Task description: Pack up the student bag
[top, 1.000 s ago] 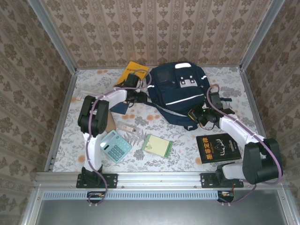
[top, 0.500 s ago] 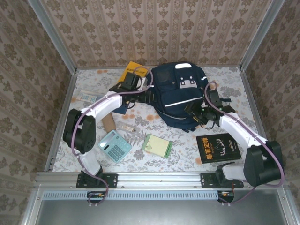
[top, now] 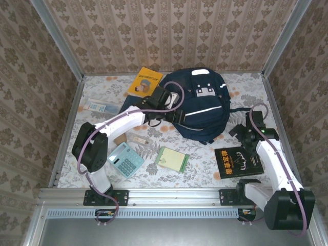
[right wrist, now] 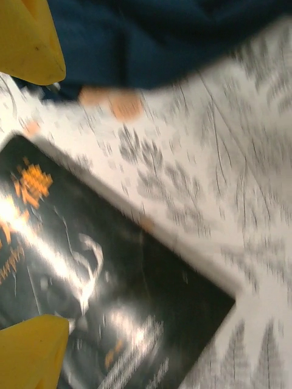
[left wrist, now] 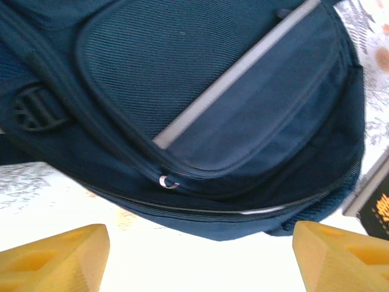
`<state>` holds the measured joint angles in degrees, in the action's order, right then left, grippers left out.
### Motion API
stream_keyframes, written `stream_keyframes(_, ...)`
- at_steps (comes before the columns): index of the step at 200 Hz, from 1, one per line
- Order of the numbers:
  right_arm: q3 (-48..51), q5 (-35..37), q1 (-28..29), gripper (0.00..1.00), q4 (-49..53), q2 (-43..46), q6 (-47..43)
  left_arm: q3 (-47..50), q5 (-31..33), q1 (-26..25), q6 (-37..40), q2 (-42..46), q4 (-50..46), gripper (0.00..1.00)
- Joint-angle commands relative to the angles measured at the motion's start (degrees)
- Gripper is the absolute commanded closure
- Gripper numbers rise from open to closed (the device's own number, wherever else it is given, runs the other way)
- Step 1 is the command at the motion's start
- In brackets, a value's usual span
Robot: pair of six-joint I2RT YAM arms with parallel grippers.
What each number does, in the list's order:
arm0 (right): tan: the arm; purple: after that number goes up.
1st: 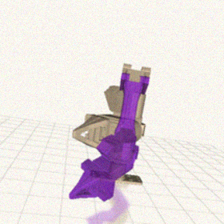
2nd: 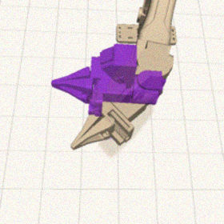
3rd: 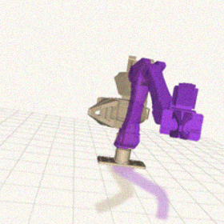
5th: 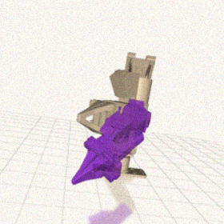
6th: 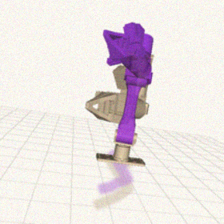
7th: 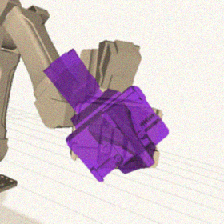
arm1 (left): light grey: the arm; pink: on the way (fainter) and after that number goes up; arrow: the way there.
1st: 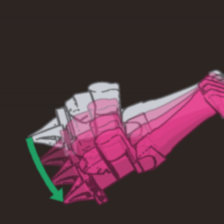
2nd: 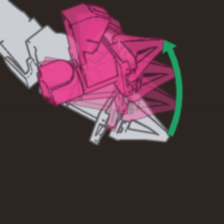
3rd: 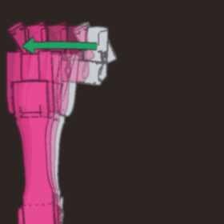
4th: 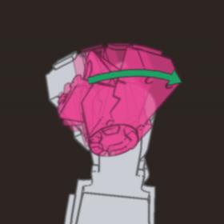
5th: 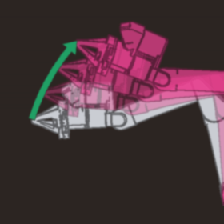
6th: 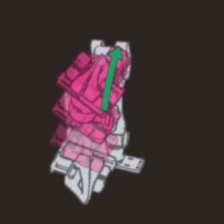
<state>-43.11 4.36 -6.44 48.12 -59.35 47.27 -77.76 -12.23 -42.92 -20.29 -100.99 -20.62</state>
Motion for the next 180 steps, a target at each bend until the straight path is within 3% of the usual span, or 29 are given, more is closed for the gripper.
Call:
stream_keyframes(1, 0.15, 4.7, -4.67, 0.01, 4.89, -1.74, -2.68, -1.19, -0.61, -1.6, -1.3, -0.44, 0.05, 0.2)
stream_keyframes(37, 0.89, 6.32, -12.04, 0.0, 4.8, -4.14, -4.27, 0.58, -0.32, -3.39, -1.24, 0.41, -0.2, 0.2)
stream_keyframes(87, 5.03, 3.95, -16.54, 0.01, 2.51, -5.34, -4.71, 4.86, 0.8, -3.65, -2.18, 3.46, 1.01, 0.2)
stream_keyframes(122, 6.77, -6.6, -16.56, 0.0, 0.17, -7.88, -5.43, 6.2, 1.33, -3.66, -2.04, 4.53, 1.04, 0.2)
stream_keyframes(144, 10.17, -14.07, -15.33, 0.01, -2.26, -5.0, -1.98, 6.98, 1.51, -3.66, -2.41, 4.99, 1.25, 0.2)
stream_keyframes(180, 15.66, -18.38, -6.74, 0.01, -7.94, 2.35, 10.11, 7.92, 1.42, -3.9, -2.78, 5.44, 1.68, 0.2)
